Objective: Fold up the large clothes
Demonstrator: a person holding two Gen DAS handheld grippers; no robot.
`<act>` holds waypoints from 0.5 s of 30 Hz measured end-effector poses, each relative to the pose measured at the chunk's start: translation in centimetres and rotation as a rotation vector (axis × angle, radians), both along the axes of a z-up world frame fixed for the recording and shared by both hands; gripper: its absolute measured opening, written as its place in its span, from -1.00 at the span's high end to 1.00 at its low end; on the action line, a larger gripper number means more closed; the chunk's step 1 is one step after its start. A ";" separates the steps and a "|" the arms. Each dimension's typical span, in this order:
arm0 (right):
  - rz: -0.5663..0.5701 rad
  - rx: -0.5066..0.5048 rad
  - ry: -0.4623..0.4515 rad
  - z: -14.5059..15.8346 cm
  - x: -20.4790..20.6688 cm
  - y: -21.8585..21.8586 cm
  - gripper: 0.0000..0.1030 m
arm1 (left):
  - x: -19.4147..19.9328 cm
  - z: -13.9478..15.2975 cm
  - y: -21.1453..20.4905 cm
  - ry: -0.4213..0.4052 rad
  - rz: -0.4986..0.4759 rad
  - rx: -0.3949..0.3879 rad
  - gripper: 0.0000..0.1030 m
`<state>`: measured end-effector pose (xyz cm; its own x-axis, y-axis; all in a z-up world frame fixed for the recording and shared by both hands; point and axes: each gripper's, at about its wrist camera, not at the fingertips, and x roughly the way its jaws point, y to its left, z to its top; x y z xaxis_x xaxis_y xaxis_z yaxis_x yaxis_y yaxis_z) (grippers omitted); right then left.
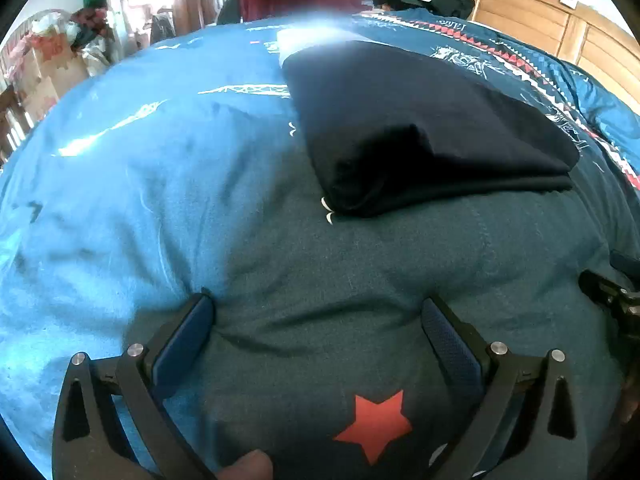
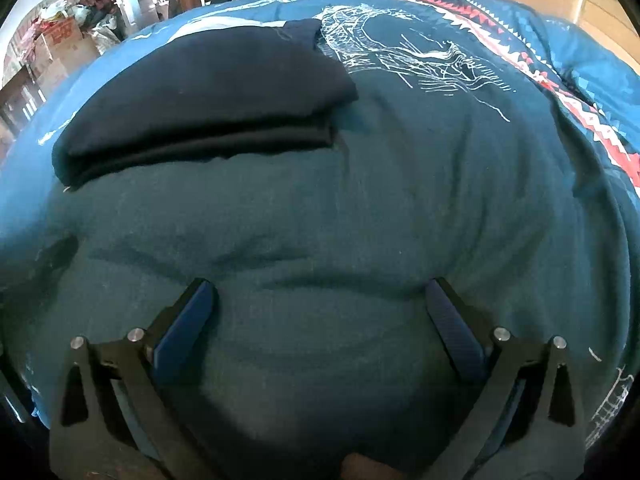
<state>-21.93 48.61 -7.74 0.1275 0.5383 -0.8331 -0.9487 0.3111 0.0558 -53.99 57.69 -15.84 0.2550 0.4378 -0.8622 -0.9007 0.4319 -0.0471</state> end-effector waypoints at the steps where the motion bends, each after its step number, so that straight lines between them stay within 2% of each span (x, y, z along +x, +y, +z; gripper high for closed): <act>1: -0.001 0.000 -0.002 0.0 0.0 0.0 -1.00 | 0.0 0.0 0.0 -0.001 0.001 0.001 -1.00; 15: 0.001 0.003 -0.004 0.0 0.0 0.0 -1.00 | 0.1 0.0 -0.2 -0.004 0.001 0.002 -1.00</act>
